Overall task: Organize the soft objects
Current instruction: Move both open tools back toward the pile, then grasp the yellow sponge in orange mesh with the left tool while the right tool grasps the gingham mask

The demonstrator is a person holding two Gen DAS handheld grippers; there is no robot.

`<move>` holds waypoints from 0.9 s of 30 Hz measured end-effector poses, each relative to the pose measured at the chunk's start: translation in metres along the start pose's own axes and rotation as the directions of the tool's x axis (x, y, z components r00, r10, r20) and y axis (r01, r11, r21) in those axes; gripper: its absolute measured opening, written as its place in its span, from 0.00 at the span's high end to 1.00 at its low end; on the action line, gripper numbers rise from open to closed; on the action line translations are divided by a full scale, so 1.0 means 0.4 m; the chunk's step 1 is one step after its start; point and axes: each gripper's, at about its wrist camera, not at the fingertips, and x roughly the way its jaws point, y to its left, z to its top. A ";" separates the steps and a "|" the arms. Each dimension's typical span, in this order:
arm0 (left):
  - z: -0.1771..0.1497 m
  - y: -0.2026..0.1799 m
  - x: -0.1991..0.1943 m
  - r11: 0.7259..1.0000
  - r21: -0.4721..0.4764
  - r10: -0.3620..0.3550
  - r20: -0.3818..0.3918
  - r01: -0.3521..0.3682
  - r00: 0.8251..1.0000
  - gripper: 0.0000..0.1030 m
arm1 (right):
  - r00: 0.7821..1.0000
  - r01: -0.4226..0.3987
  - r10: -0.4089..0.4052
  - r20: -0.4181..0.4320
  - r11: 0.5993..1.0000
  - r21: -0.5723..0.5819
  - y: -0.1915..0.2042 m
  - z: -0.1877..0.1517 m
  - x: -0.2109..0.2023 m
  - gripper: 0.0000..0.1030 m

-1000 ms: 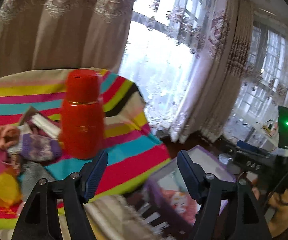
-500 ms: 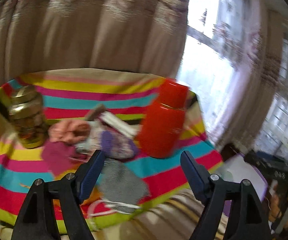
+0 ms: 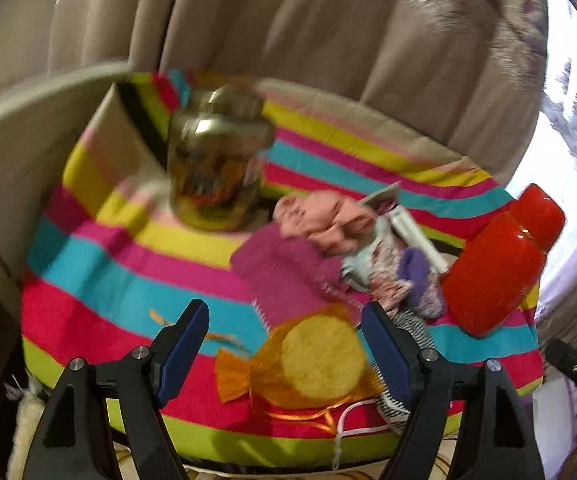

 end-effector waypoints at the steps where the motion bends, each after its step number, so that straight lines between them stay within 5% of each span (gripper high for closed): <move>1: -0.004 0.010 0.013 1.000 -0.015 -0.001 -0.019 0.001 1.000 0.23 | 1.000 -0.016 0.016 -0.010 1.000 -0.021 0.025 0.003 0.022 0.17; 7: -0.035 0.035 0.045 0.999 -0.038 -0.018 -0.089 0.015 0.996 0.23 | 0.997 -0.038 0.031 -0.073 0.995 -0.090 0.125 -0.022 0.139 0.17; 13: -0.040 0.068 0.058 0.993 -0.117 -0.012 -0.143 -0.005 0.990 0.23 | 0.994 -0.052 0.046 -0.101 0.997 -0.055 0.111 -0.015 0.180 0.17; 17: 0.036 0.021 -0.012 0.994 -0.097 -0.052 -0.081 0.044 0.995 0.23 | 0.996 -0.045 0.041 -0.076 0.997 -0.063 0.113 -0.031 0.187 0.17; 22: 0.179 -0.149 -0.208 0.978 0.118 -0.186 0.093 0.175 0.978 0.14 | 0.998 -0.017 0.015 -0.061 0.999 -0.038 0.083 -0.039 0.187 0.17; 27: 0.249 -0.252 -0.178 0.934 0.234 -0.262 -0.071 0.271 0.963 0.14 | 0.998 -0.022 0.019 -0.052 0.998 -0.050 0.059 -0.058 0.166 0.17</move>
